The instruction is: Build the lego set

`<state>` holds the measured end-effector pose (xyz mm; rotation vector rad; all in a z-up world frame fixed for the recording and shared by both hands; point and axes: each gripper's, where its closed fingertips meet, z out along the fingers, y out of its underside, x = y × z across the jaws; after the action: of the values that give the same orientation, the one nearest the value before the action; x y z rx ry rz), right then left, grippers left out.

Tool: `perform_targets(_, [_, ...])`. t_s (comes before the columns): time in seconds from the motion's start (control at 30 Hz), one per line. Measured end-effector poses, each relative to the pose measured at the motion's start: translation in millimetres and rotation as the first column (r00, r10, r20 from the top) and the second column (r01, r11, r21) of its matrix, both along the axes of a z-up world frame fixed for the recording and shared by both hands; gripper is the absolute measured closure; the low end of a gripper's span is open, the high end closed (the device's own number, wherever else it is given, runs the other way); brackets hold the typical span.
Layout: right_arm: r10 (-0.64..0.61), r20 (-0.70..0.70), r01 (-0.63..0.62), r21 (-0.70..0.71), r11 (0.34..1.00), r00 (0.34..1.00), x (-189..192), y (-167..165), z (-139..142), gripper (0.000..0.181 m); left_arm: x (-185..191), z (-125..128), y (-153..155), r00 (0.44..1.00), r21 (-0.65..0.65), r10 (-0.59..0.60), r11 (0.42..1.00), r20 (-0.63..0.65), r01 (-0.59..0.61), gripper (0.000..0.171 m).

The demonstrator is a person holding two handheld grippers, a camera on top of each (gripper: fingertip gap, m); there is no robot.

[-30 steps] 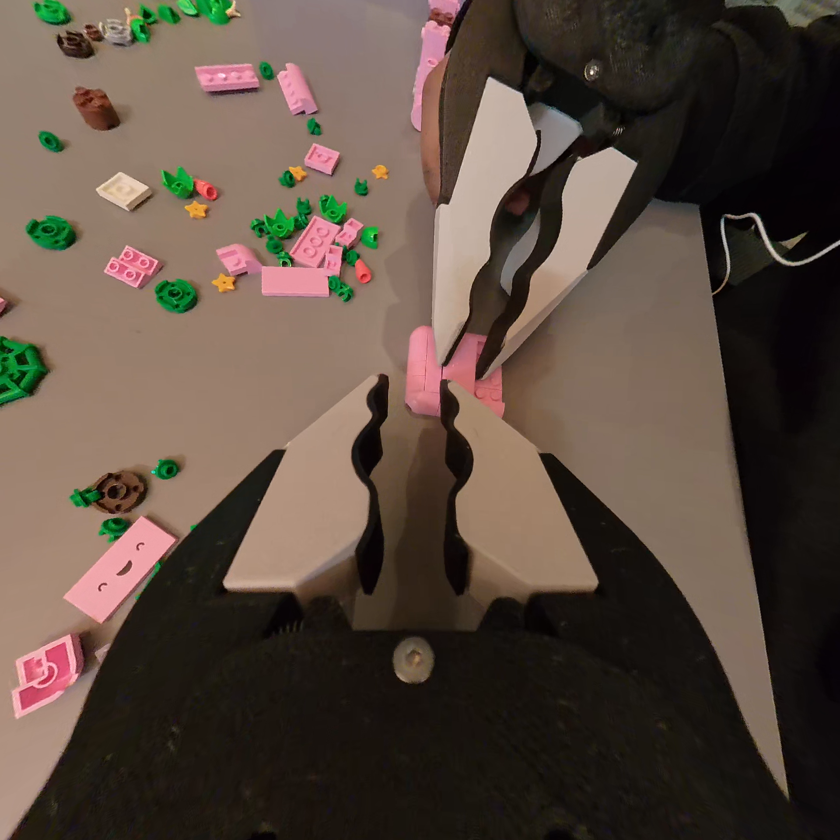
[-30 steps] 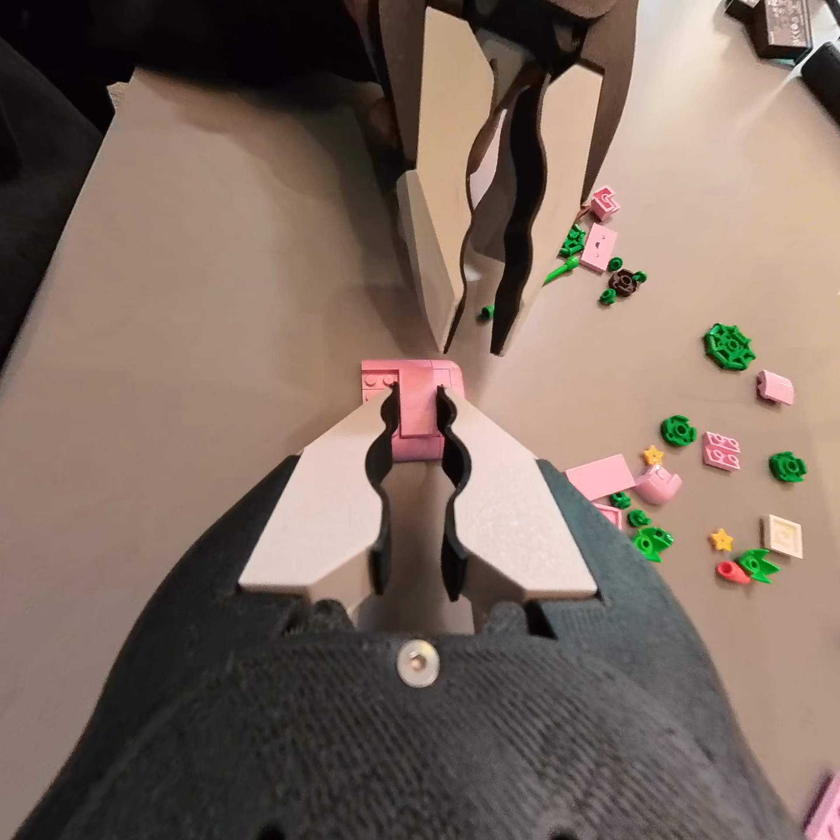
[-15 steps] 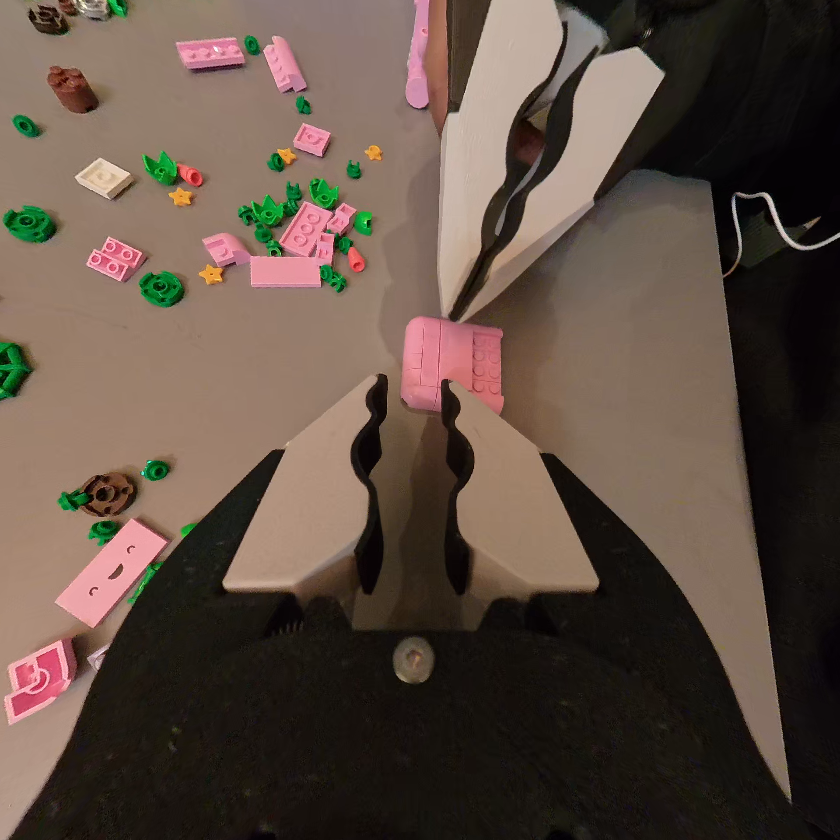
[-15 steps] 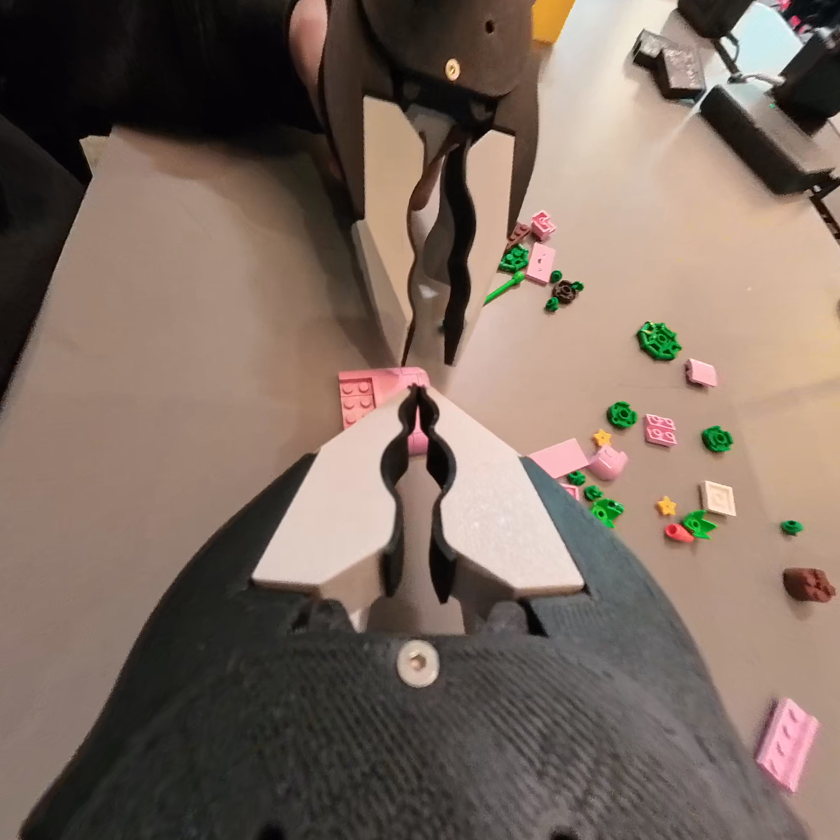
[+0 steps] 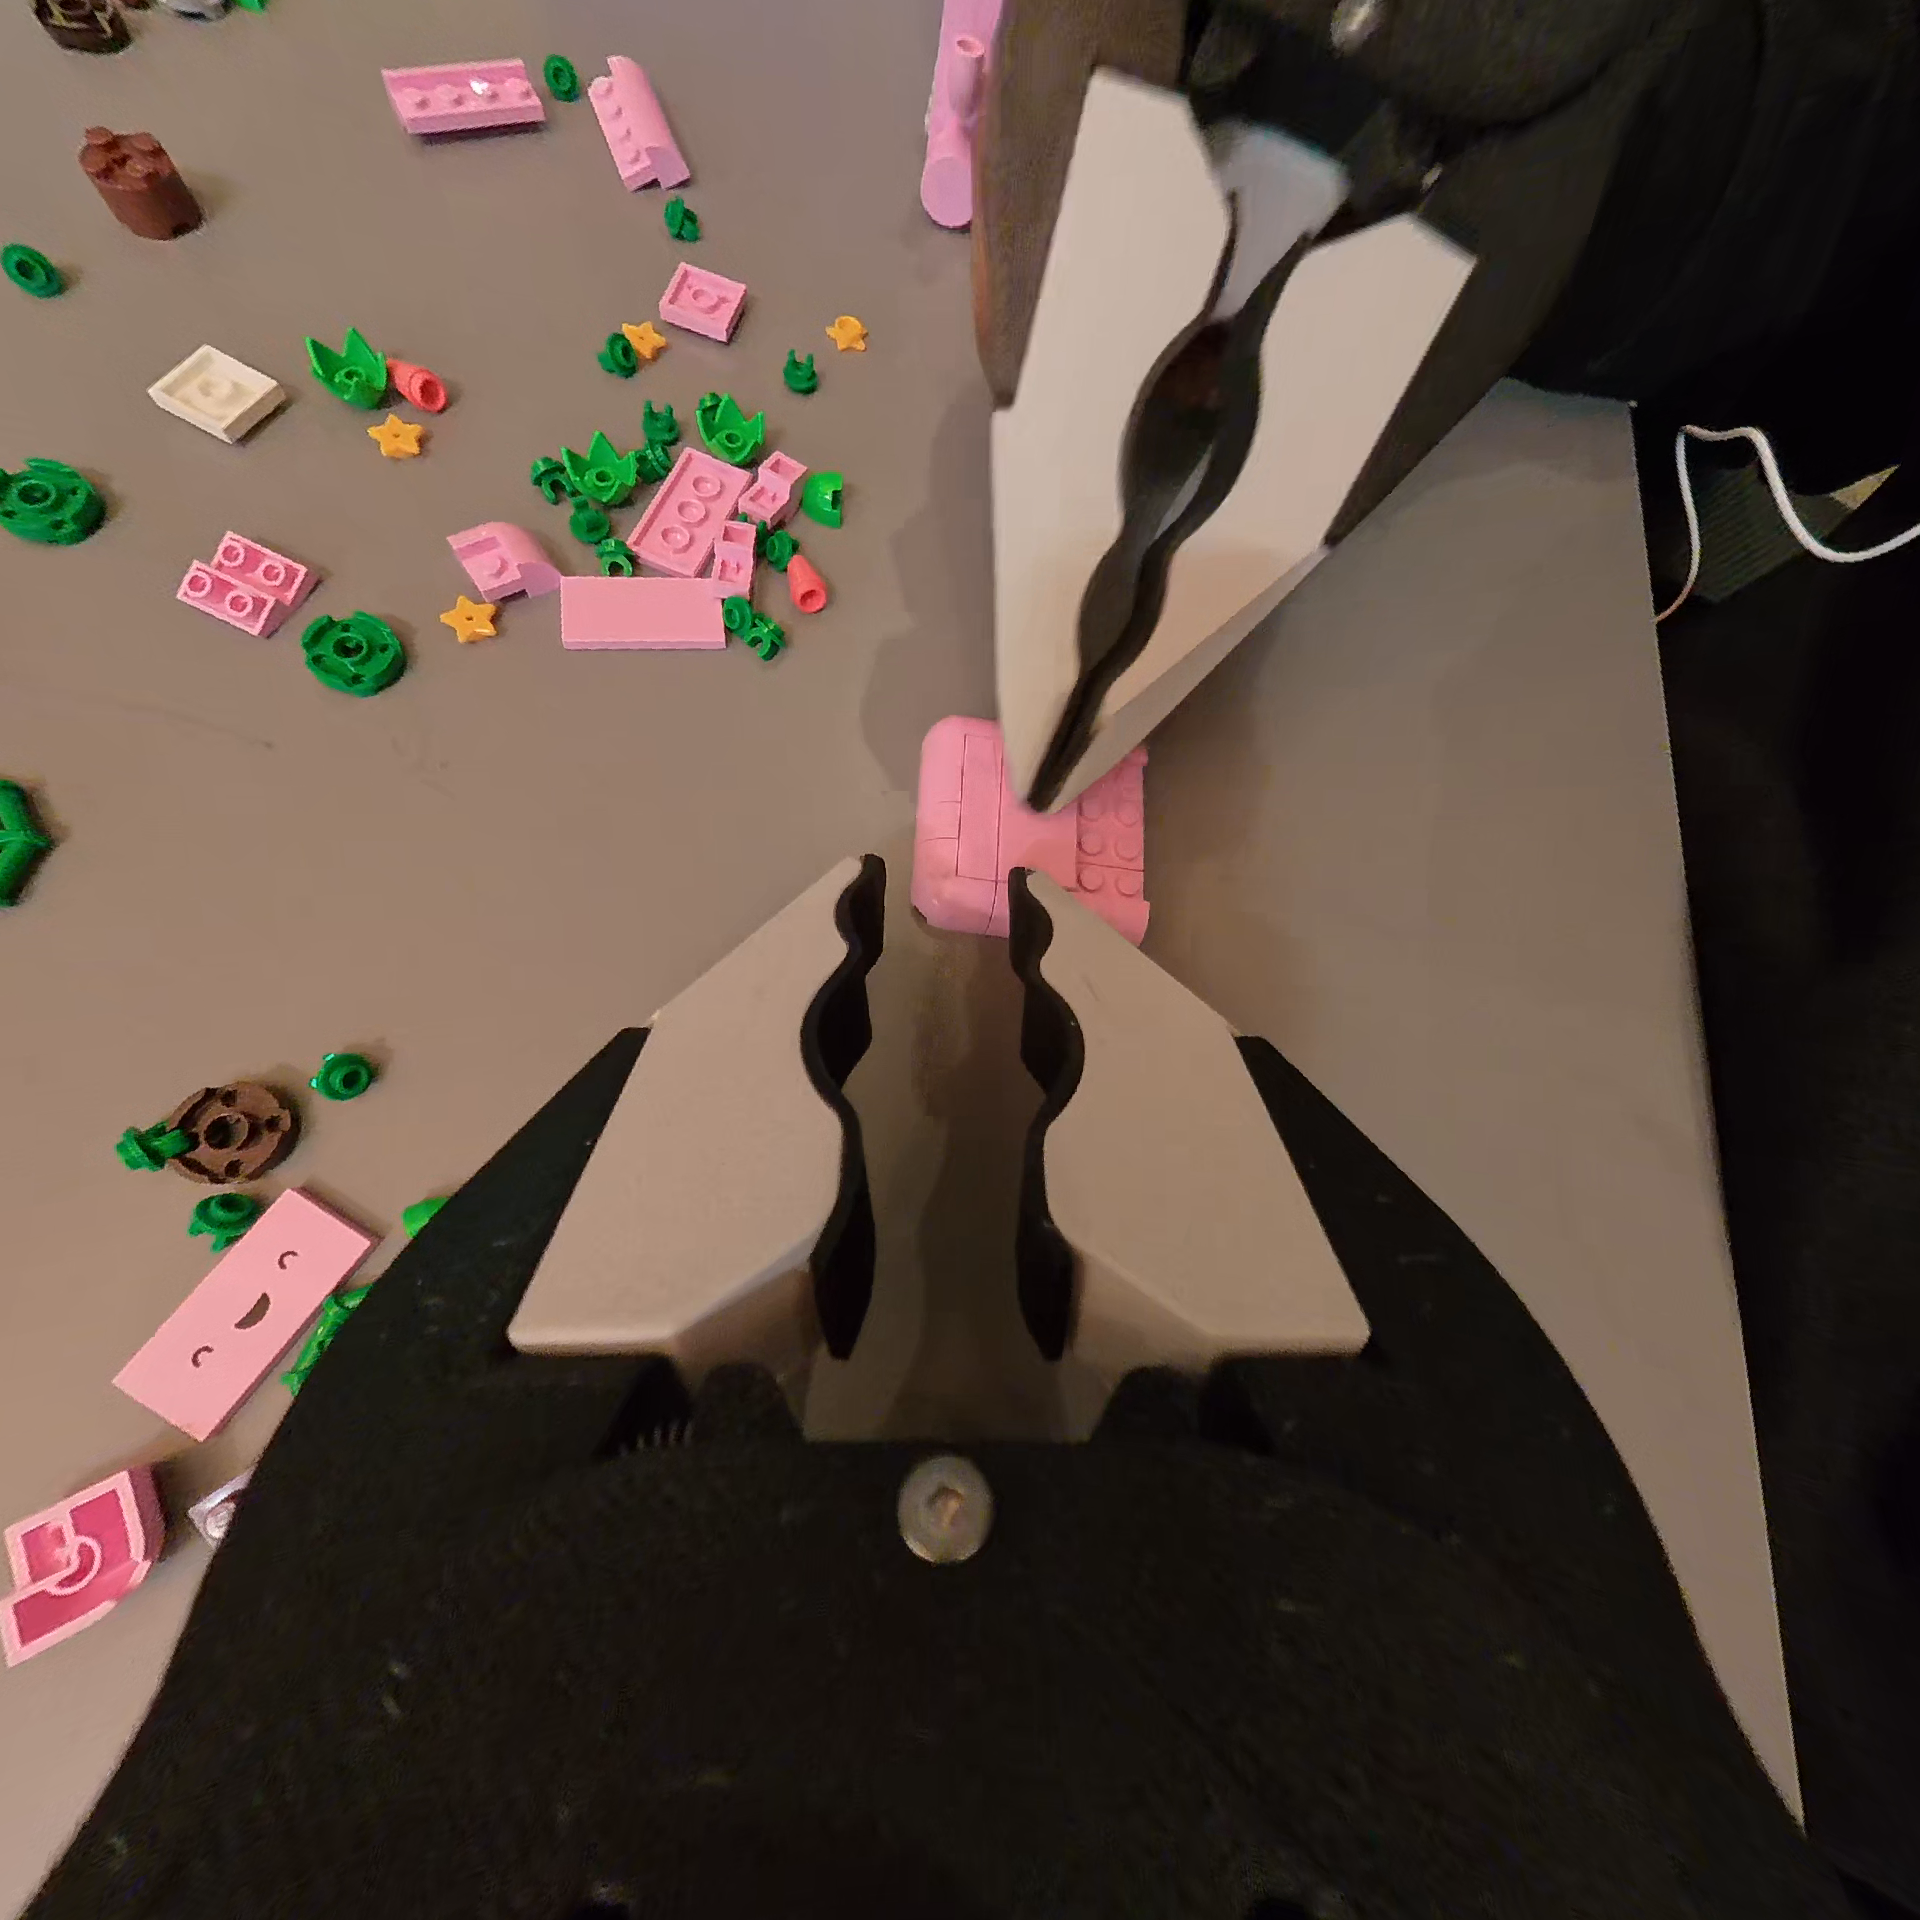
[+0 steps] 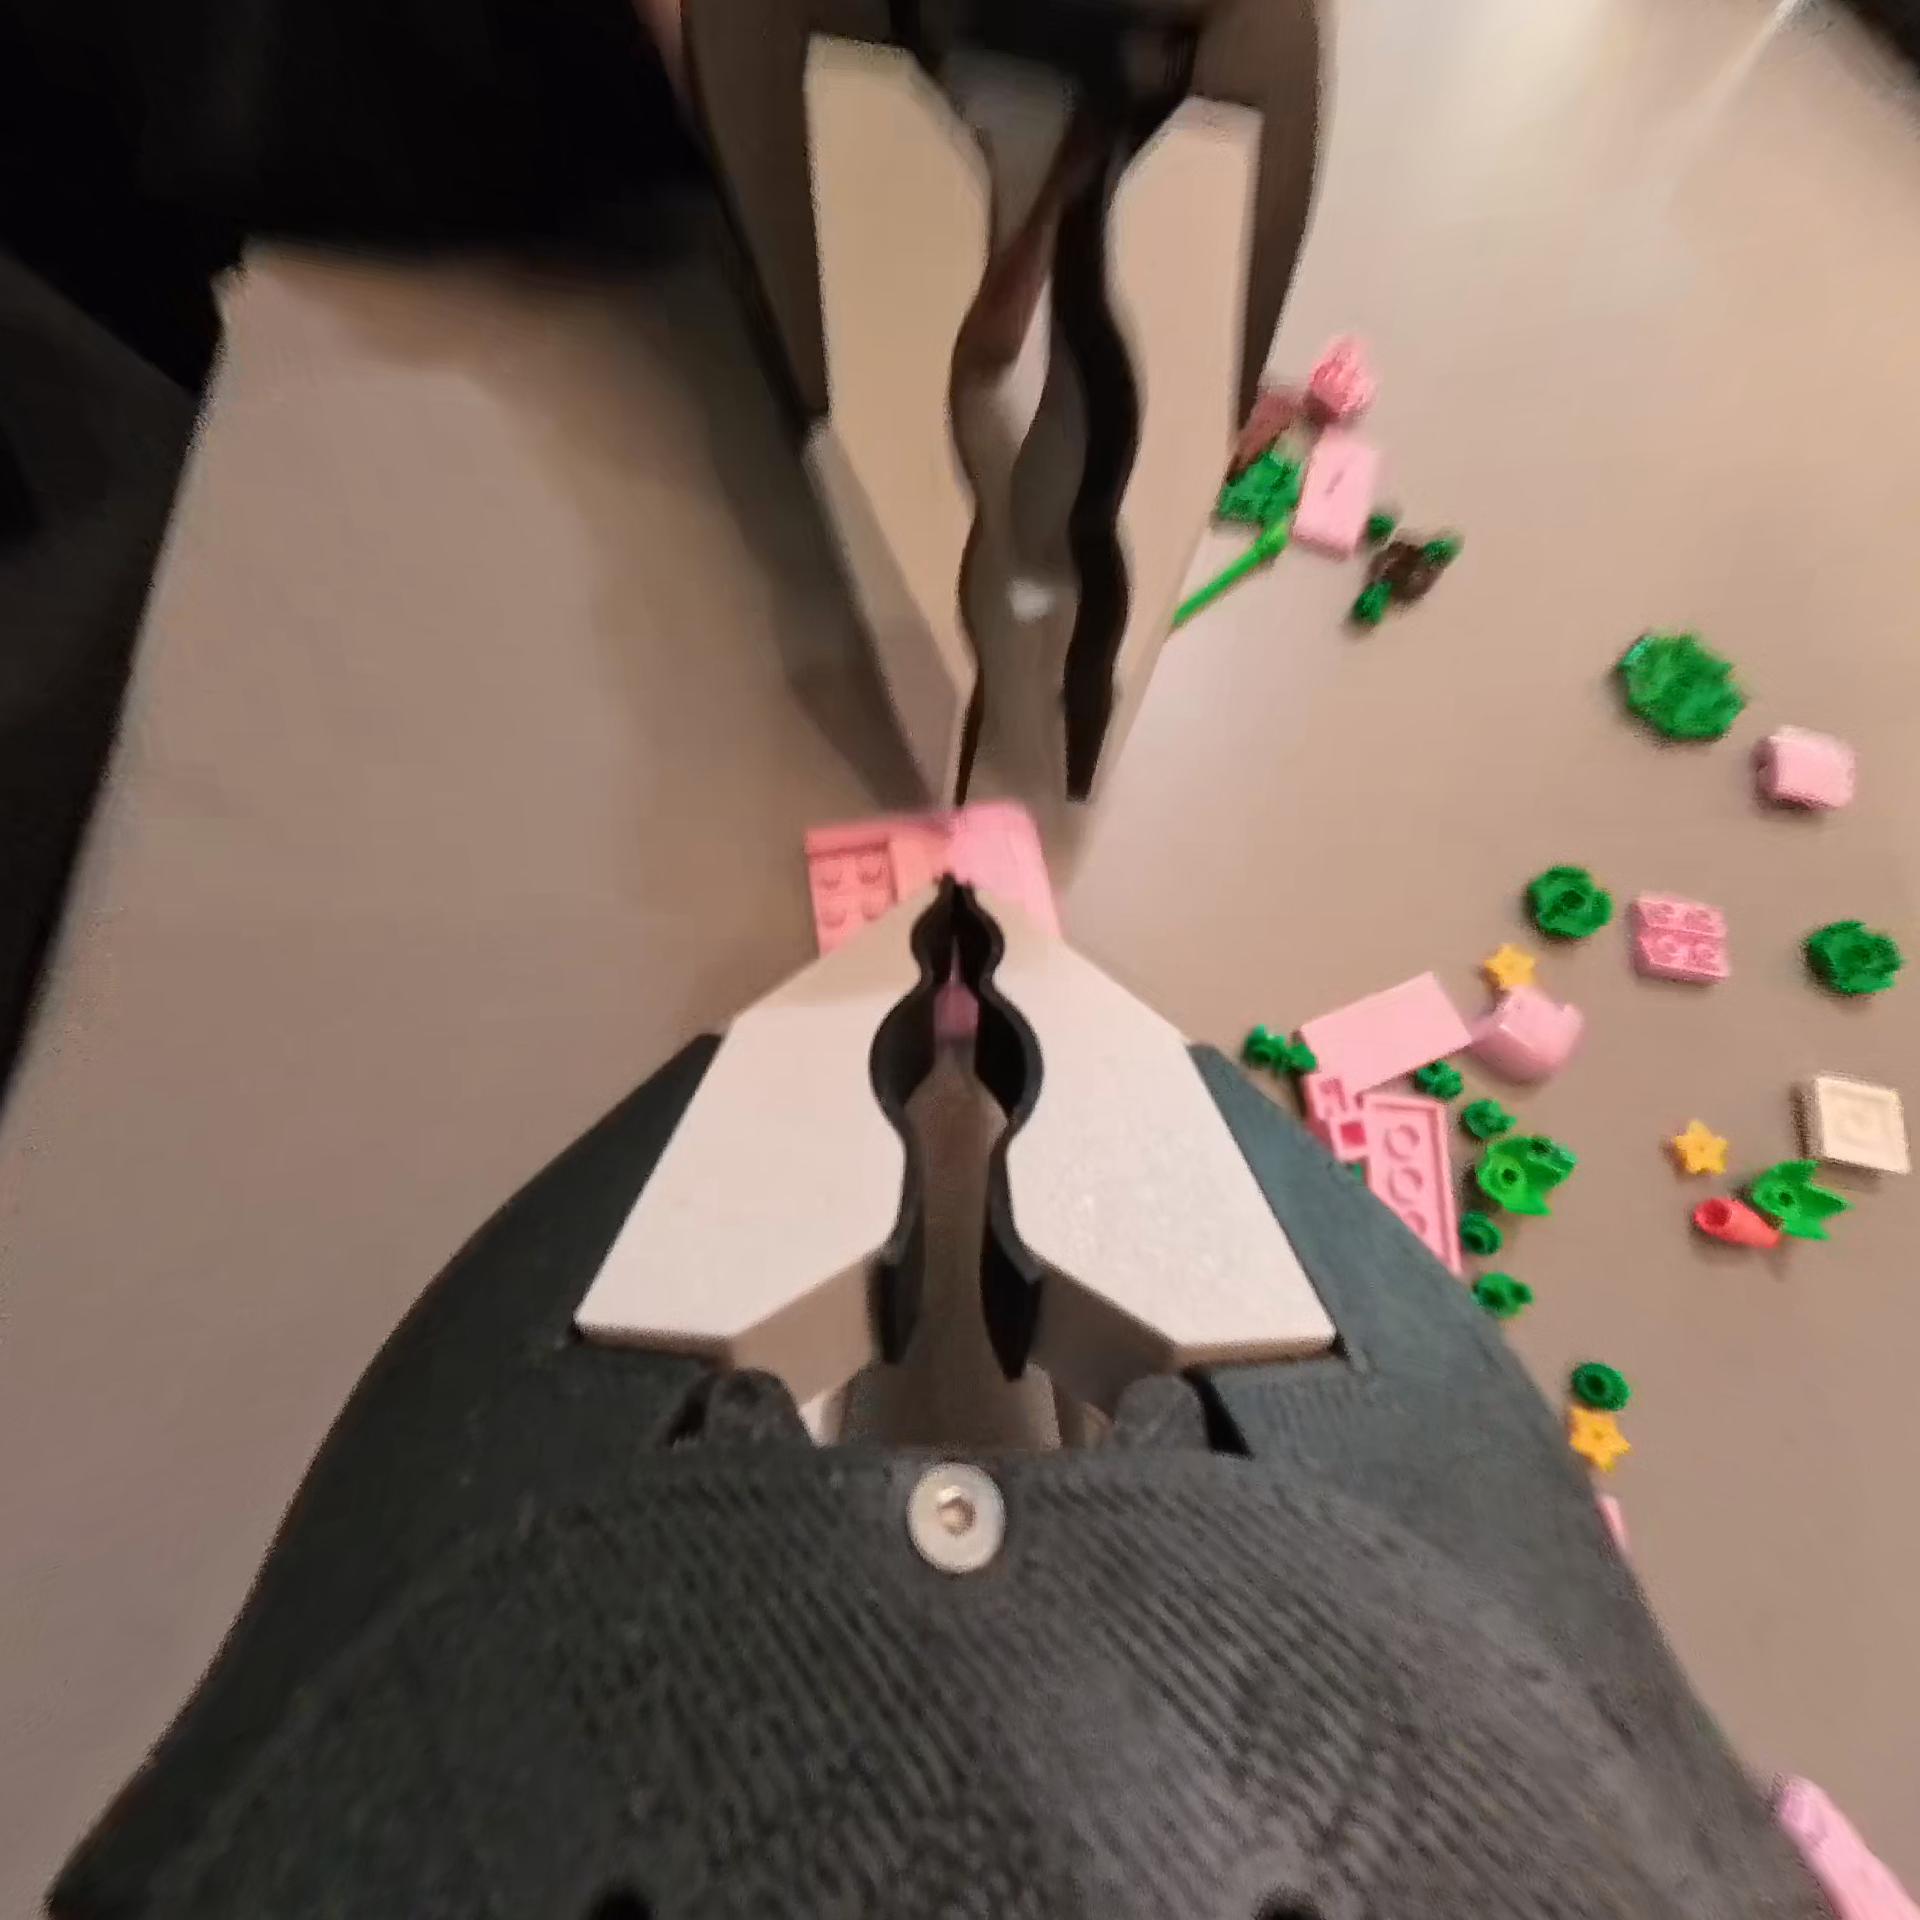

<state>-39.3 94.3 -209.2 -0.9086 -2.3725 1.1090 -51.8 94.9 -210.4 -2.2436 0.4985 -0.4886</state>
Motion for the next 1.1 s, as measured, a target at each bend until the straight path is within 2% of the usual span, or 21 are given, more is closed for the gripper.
perform_targets(0.1, [0.004,-0.031,-0.005,-0.020,1.000,1.000,1.0,-1.1,9.0,0.181,-0.2,0.4,0.1,1.000,0.002,0.001,1.000,0.002,-0.001,0.150])
perform_targets(0.2, [-0.019,-0.071,0.010,-0.123,0.992,0.997,-0.5,-2.7,30.2,0.181,0.1,-0.1,0.0,1.000,0.001,-0.001,1.000,-0.002,0.001,0.150])
perform_targets(0.27, [-0.049,0.065,0.052,-0.052,0.997,0.997,1.1,6.4,0.4,0.181,-0.1,-0.1,0.1,1.000,0.000,0.000,1.000,0.000,0.000,0.150])
perform_targets(0.33, [-0.058,0.133,0.075,-0.129,0.989,0.989,0.2,3.9,-0.6,0.181,-0.1,0.1,0.1,1.000,-0.002,0.001,1.000,0.004,-0.001,0.150])
perform_targets(0.4, [-0.063,0.075,0.070,-0.103,0.992,0.995,-1.4,9.2,2.9,0.181,-0.2,0.2,0.1,1.000,0.001,0.002,1.000,0.002,-0.002,0.150])
perform_targets(0.53, [-0.069,-0.032,0.058,-0.258,0.964,0.997,-3.7,7.9,39.7,0.181,0.2,-0.2,0.0,1.000,0.003,0.000,1.000,-0.008,0.000,0.150])
perform_targets(0.63, [-0.089,-0.068,0.075,-0.188,0.979,0.994,-5.0,14.2,37.3,0.181,0.1,0.4,0.0,1.000,0.006,0.001,1.000,-0.004,-0.001,0.150])
perform_targets(0.73, [-0.043,-0.060,0.032,-0.183,0.983,0.997,-0.7,3.7,34.4,0.181,-0.2,0.2,0.2,1.000,0.003,0.002,1.000,-0.003,-0.002,0.149])
perform_targets(0.77, [-0.026,-0.032,0.020,-0.178,0.984,0.999,1.2,-0.1,29.0,0.181,-0.1,0.1,0.1,1.000,0.003,0.002,1.000,-0.002,-0.002,0.149])
perform_targets(0.83, [-0.021,0.073,0.025,-0.061,0.998,0.997,3.9,1.2,-3.2,0.179,-0.3,0.1,0.2,1.000,0.002,0.002,1.000,-0.002,-0.002,0.149])
perform_targets(0.93, [-0.017,0.019,0.018,-0.036,0.999,1.000,2.0,-0.9,2.9,0.181,-0.3,0.1,0.2,1.000,0.001,0.003,1.000,0.000,-0.003,0.149])
perform_targets(1.1, [-0.027,-0.067,0.018,-0.136,0.991,0.997,-1.9,-5.7,27.4,0.181,-0.3,-0.2,0.2,1.000,0.002,0.002,1.000,-0.005,-0.002,0.149])
